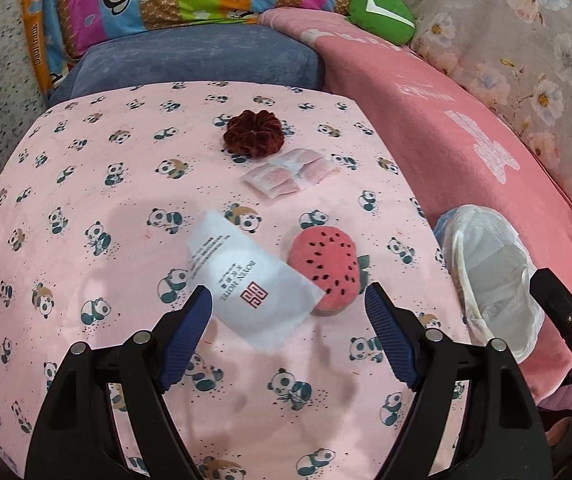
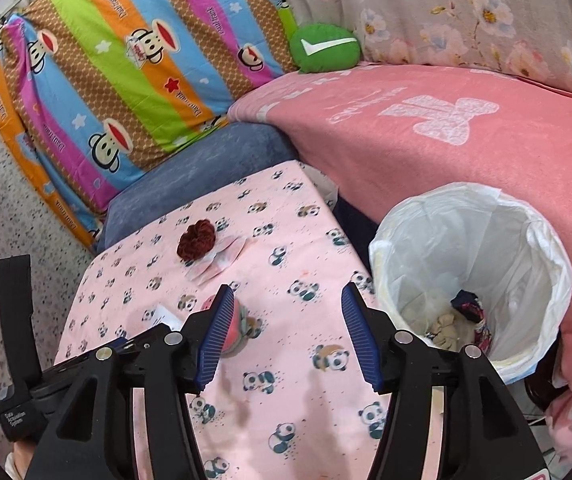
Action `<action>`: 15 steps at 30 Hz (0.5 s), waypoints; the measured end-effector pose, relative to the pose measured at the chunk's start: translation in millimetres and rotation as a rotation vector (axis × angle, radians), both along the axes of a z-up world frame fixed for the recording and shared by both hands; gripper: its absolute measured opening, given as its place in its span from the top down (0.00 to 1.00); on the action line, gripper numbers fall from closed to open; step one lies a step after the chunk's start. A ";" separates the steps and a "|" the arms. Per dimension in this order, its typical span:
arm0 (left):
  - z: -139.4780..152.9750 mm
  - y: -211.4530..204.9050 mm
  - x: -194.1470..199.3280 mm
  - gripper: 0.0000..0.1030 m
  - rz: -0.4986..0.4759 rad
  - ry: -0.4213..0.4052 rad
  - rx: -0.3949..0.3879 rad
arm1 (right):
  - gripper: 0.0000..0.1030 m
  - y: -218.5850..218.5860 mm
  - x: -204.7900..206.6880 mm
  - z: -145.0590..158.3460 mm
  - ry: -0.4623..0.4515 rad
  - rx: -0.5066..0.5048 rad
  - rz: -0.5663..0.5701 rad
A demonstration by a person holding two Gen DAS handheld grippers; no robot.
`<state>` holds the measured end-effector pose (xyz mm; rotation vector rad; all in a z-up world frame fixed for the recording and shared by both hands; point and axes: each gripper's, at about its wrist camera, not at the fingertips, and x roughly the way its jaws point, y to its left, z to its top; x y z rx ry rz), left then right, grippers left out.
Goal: Collect trash
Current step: 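Grasp the white hotel envelope with the left tool while the right tool grasps the watermelon sponge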
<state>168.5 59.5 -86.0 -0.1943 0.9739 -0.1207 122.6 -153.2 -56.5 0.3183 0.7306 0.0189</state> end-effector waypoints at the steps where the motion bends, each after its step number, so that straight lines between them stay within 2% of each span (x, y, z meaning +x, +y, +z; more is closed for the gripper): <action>1: -2.5 5.3 0.4 0.27 0.010 0.007 -0.003 | 0.46 4.5 1.1 -2.7 0.007 0.000 0.007; 9: -24.5 34.2 10.6 0.27 0.077 0.067 -0.033 | 0.46 36.8 12.4 -22.1 0.059 -0.020 0.073; 15: -48.5 44.1 26.5 0.27 0.105 0.152 -0.137 | 0.42 54.4 24.9 -40.3 0.099 -0.029 0.099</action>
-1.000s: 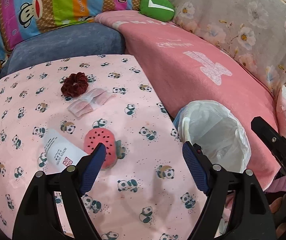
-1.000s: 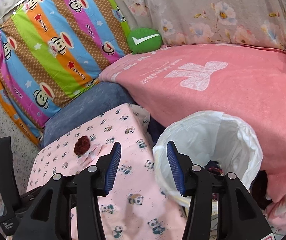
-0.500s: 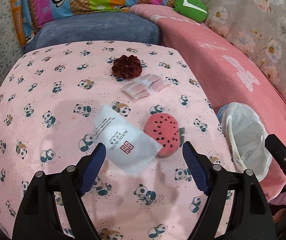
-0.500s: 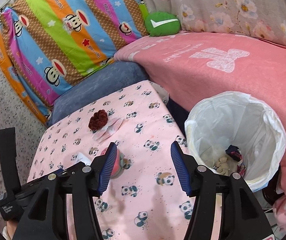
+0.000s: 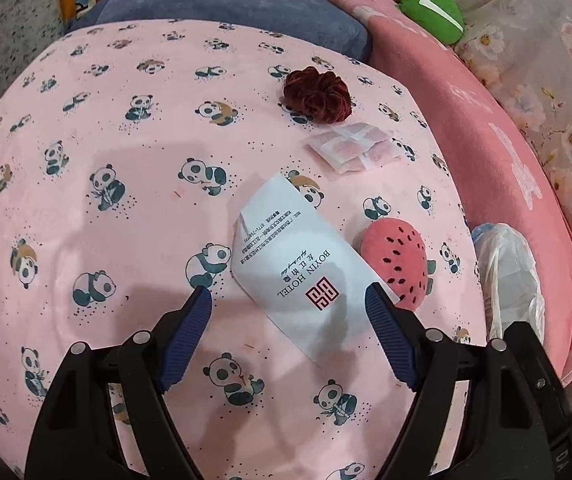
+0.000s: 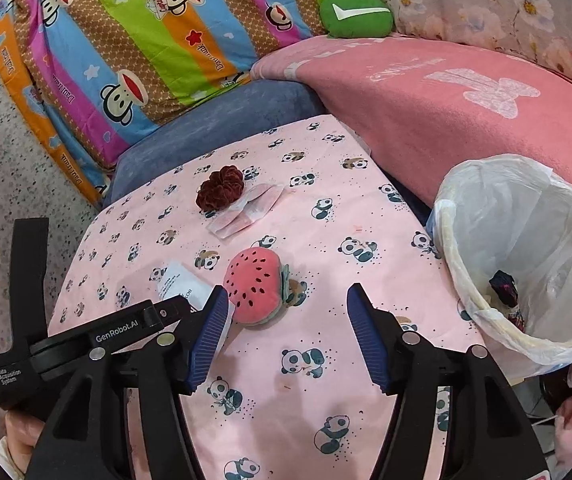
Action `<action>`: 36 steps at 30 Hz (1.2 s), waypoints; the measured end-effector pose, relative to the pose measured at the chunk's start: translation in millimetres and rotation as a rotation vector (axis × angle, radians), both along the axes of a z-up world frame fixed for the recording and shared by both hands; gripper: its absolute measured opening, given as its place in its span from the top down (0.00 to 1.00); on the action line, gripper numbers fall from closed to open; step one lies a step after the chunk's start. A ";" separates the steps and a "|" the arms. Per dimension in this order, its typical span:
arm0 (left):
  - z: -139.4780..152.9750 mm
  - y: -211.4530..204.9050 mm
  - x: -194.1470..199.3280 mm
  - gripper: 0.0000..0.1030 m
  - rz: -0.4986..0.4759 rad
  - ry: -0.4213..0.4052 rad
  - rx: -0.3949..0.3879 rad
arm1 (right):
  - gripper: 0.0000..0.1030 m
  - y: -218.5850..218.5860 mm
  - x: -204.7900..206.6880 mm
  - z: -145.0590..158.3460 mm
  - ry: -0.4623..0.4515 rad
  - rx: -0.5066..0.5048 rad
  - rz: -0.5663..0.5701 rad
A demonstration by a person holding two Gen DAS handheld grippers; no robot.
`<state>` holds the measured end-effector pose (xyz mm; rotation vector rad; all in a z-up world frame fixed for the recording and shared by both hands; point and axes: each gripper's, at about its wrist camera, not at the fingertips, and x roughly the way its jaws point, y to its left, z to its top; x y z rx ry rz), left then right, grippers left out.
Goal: Collect trash
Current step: 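Grasp the white hotel envelope with the left tool while the right tool grasps the watermelon sponge, then carry the envelope and watermelon sponge over the trash bin with both tools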
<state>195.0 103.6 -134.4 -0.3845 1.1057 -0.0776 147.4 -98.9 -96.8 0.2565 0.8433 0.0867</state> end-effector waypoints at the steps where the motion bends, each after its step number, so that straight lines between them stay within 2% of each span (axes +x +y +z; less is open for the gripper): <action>1: -3.5 1.3 2.9 0.27 0.007 0.009 -0.014 | 0.42 2.3 3.0 -3.0 0.009 -0.002 0.005; 5: -14.9 4.5 11.7 0.28 0.032 0.034 -0.072 | 0.41 12.6 13.9 -15.7 0.042 -0.011 0.025; 7: -18.1 5.2 14.2 0.33 0.036 0.038 -0.093 | 0.41 17.3 19.5 -21.5 0.055 -0.018 0.034; 10: -17.8 2.7 16.5 0.48 0.021 0.023 -0.075 | 0.41 24.0 29.2 -29.1 0.072 -0.022 0.045; 12: -18.1 3.5 18.2 0.65 0.012 0.021 -0.079 | 0.41 26.5 35.7 -34.0 0.086 -0.010 0.045; 14: -18.3 6.3 18.9 0.72 0.014 0.017 -0.082 | 0.41 27.8 42.1 -38.2 0.097 0.002 0.043; 17: -16.9 9.9 19.2 0.77 0.004 0.004 -0.077 | 0.41 32.8 51.1 -45.0 0.108 -0.009 0.042; 18: -15.8 10.8 18.7 0.85 0.001 -0.001 -0.076 | 0.41 34.2 54.0 -47.8 0.115 -0.012 0.041; 22: -7.8 13.3 16.2 0.87 -0.016 -0.023 -0.065 | 0.41 37.0 61.8 -59.1 0.145 0.008 0.044; 23: -4.8 13.3 15.3 0.88 -0.022 -0.032 -0.054 | 0.45 37.7 62.5 -61.3 0.151 0.014 0.046; 24: -2.2 12.9 14.7 0.88 -0.028 -0.039 -0.044 | 0.54 38.6 62.1 -63.2 0.153 0.019 0.048; 27: 6.2 10.3 13.0 0.89 -0.046 -0.056 -0.017 | 0.60 38.1 61.0 -63.1 0.146 0.033 0.051; 36: 35.6 -4.1 0.9 0.93 -0.077 -0.111 0.007 | 0.61 20.6 42.8 -29.0 0.061 0.046 0.024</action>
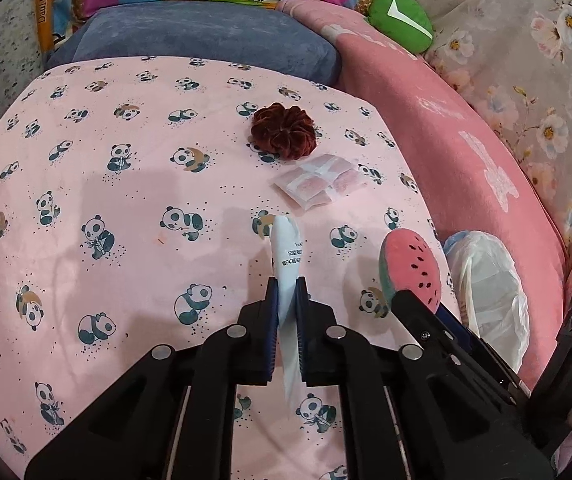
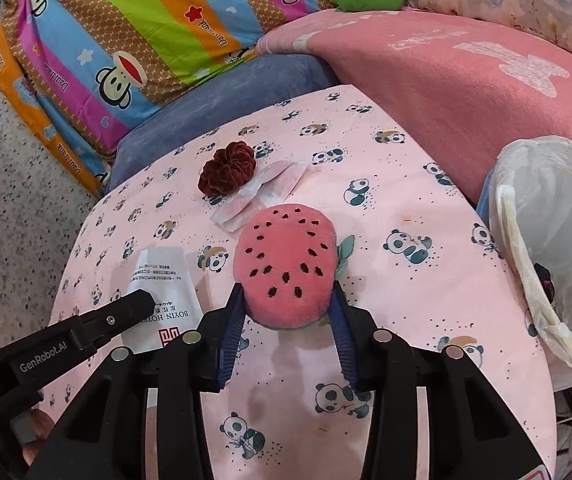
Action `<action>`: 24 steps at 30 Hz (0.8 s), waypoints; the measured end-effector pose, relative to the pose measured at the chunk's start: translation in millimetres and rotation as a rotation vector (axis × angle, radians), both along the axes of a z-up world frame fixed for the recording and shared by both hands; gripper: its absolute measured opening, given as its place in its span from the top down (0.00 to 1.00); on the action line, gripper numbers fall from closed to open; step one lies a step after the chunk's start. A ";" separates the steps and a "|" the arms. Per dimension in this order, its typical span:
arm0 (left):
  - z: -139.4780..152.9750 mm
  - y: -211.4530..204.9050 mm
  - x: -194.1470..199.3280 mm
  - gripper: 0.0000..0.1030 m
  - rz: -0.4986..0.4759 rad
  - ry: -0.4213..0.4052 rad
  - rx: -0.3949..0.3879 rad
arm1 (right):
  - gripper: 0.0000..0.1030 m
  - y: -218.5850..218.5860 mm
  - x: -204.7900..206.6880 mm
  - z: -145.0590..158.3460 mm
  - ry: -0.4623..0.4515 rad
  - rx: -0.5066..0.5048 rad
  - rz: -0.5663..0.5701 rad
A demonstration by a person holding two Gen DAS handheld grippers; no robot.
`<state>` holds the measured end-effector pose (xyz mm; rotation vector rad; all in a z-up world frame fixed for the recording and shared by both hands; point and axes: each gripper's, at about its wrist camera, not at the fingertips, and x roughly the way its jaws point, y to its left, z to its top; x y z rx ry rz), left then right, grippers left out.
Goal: Collect trash
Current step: 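Carry the envelope and watermelon sponge over the trash bin with both tools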
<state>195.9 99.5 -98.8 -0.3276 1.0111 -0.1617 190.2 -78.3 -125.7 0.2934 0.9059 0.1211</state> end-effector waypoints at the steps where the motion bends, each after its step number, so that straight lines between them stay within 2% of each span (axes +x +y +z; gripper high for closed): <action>1: 3.9 -3.3 -2.1 0.93 -0.007 -0.008 0.002 | 0.61 -3.5 -2.8 4.0 -0.008 0.003 -0.007; 13: 42.2 -54.4 -26.7 0.93 -0.096 -0.083 0.021 | 0.61 -54.7 -40.3 48.8 -0.106 0.013 -0.094; 24: 64.0 -116.5 -44.6 0.93 -0.218 -0.128 0.033 | 0.61 -114.5 -73.3 65.4 -0.154 0.022 -0.201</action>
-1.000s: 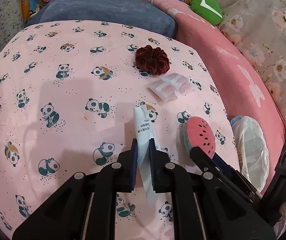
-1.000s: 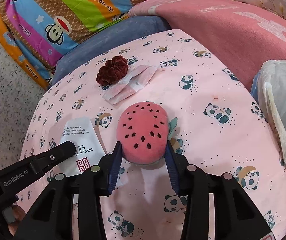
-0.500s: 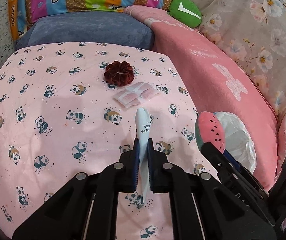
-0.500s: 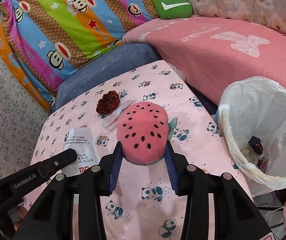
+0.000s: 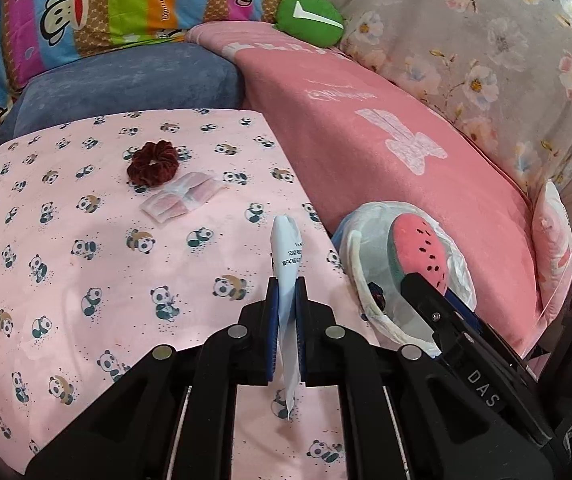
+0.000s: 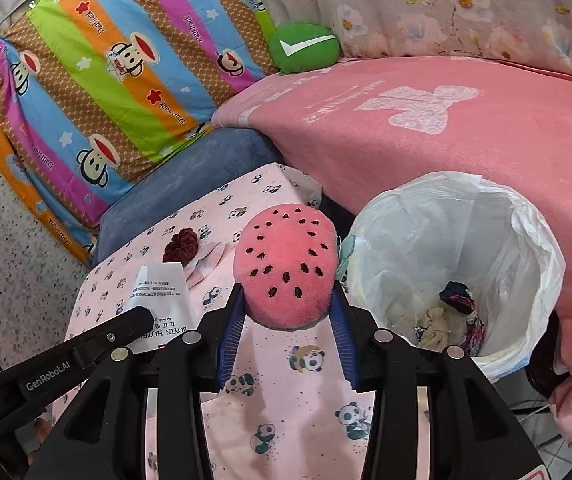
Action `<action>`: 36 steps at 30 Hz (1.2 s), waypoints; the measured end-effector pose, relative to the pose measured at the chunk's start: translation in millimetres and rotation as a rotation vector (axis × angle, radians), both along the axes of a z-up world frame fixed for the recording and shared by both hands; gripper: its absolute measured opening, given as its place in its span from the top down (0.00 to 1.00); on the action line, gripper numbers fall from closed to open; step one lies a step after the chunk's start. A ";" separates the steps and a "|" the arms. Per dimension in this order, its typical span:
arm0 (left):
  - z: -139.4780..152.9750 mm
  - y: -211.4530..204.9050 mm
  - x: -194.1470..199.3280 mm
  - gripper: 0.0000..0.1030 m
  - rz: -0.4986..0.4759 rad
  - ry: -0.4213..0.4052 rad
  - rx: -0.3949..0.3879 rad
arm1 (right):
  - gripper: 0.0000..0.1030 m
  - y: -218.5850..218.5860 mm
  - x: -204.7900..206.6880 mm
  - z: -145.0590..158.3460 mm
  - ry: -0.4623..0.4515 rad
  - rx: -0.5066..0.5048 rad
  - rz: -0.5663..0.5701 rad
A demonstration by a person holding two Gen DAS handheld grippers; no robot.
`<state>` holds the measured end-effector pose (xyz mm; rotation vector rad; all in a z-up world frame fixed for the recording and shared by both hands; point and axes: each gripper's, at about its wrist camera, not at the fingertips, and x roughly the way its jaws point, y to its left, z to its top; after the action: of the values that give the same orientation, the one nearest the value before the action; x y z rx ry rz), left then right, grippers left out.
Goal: Collect trash
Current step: 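Carry the envelope and watermelon sponge over the trash bin with both tools, then open both tools to drop the envelope and sponge into the bin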
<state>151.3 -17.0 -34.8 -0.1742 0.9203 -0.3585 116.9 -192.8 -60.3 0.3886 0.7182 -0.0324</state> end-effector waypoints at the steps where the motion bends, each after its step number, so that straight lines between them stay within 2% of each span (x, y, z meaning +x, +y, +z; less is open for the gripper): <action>1: 1.6 -6.1 -1.5 0.93 -0.013 -0.004 0.002 | 0.61 -6.0 -2.9 1.0 -0.003 0.003 -0.012; 18: 21.5 -99.0 -12.7 0.93 -0.222 -0.042 -0.030 | 0.61 -95.8 -41.5 0.0 -0.024 0.036 -0.186; 31: 13.1 -164.7 -6.4 0.91 -0.319 -0.044 -0.013 | 0.61 -140.3 -51.5 -5.8 -0.021 0.031 -0.262; 32: 12.2 -166.5 -5.1 0.89 -0.317 -0.043 -0.018 | 0.61 -141.3 -51.7 -6.5 -0.021 0.031 -0.265; 34: 10.4 -165.7 -1.9 0.72 -0.299 -0.041 -0.018 | 0.61 -145.1 -51.2 -7.8 -0.019 0.033 -0.268; 35: 9.5 -163.5 -0.1 0.58 -0.285 -0.040 -0.019 | 0.61 -145.5 -51.7 -8.5 -0.018 0.034 -0.270; 36: 9.3 -161.4 1.0 0.53 -0.268 -0.044 -0.018 | 0.61 -145.9 -52.3 -9.6 -0.017 0.034 -0.271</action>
<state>152.3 -178.4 -25.5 -0.0588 0.8985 -0.6168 64.6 -338.7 -69.9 0.5166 0.6458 -0.2721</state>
